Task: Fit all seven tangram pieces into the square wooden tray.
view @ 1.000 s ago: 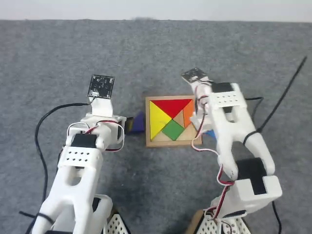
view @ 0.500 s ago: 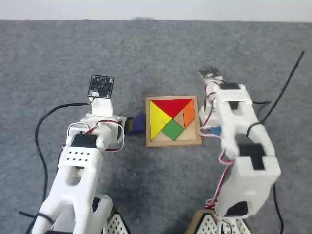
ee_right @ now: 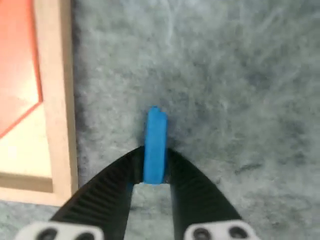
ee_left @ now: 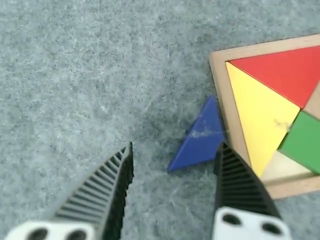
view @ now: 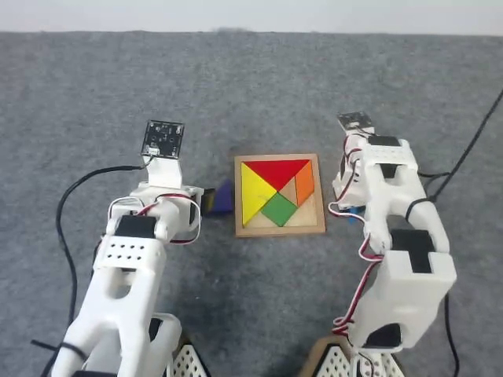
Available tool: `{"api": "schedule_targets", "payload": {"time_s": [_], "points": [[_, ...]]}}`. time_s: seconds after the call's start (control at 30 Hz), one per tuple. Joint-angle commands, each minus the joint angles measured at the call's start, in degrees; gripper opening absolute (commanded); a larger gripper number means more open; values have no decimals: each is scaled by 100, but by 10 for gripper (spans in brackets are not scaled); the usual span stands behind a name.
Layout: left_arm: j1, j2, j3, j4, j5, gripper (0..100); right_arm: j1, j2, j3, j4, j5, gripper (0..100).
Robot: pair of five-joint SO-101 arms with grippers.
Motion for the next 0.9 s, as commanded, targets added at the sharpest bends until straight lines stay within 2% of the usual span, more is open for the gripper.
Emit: {"api": "schedule_targets", "payload": {"time_s": [0.0, 0.17, 0.23, 0.33, 0.47, 0.63, 0.8, 0.87], "points": [[-18, -9, -75, -141, 44, 246, 13, -66, -633, 374, 378, 7], [-97, -9, -66, -290, 26, 246, -523, -760, -1231, 998, 1143, 9], [-536, -62, -207, -281, -141, 246, -945, -1112, -1257, 1007, 1574, 9], [-1644, -9, -690, -193, -290, 246, -1692, -1437, -1240, 998, 2057, 9], [-2752, -18, -875, 281, -360, 246, -2571, -1411, -1240, 848, 2295, 9], [-3288, -9, -866, 659, -703, 246, -3222, -840, -1424, 514, 2321, 9], [-4000, -9, -901, 624, -703, 246, -3538, -101, -1705, 725, 2734, 9], [-4044, 0, -840, 501, -712, 246, -3609, -40, -1697, 866, 2971, 9]]}}
